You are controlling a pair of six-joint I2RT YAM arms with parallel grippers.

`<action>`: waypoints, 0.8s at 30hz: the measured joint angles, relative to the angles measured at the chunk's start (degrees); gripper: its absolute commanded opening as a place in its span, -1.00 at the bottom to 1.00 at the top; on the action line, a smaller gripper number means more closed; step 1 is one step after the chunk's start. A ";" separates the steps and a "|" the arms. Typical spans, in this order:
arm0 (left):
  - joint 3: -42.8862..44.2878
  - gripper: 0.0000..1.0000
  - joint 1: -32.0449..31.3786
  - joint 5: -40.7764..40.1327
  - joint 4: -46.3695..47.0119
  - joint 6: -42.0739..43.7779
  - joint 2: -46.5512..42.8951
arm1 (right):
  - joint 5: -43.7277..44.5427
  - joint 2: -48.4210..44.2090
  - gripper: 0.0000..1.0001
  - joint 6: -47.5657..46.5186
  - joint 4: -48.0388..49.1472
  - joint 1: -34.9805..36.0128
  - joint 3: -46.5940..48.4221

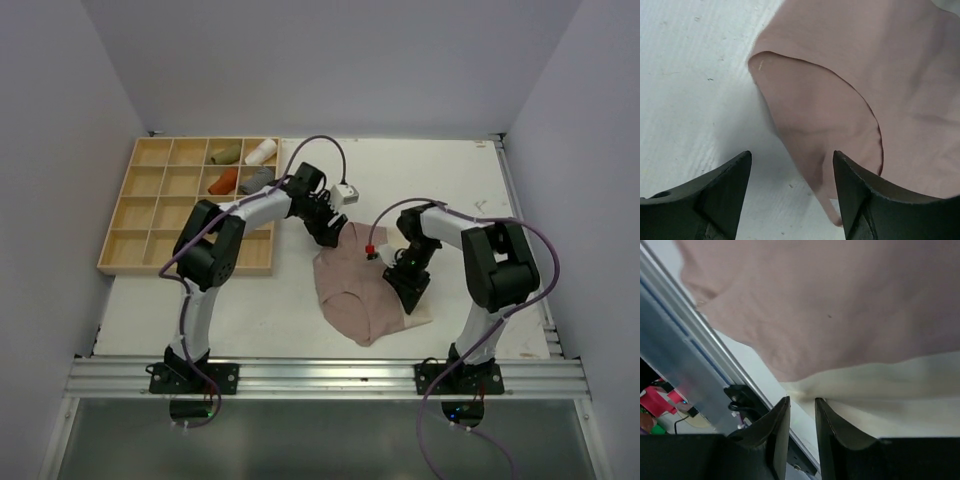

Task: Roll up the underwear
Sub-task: Flatten the underwear

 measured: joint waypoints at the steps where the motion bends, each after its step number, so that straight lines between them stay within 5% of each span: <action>1: 0.72 0.42 0.11 -0.39 -0.09 0.22 0.42 | -1.40 -0.26 -0.35 -0.66 -1.03 0.90 0.44; 5: 2.19 0.46 1.11 -0.98 -0.33 1.55 1.09 | -6.99 -0.44 -0.20 -2.95 -5.68 0.79 7.45; 11: 7.37 0.47 3.15 1.31 -2.01 2.58 2.05 | -12.39 2.36 0.06 -3.04 -5.35 -8.46 25.05; 17: 12.17 0.45 3.45 7.13 -1.97 -0.26 5.27 | -10.47 15.82 0.36 -4.87 -3.41 -11.98 40.22; 24: 12.04 0.41 3.45 11.10 -2.43 -4.52 8.57 | -9.03 25.05 0.36 -7.39 -1.16 -11.10 45.51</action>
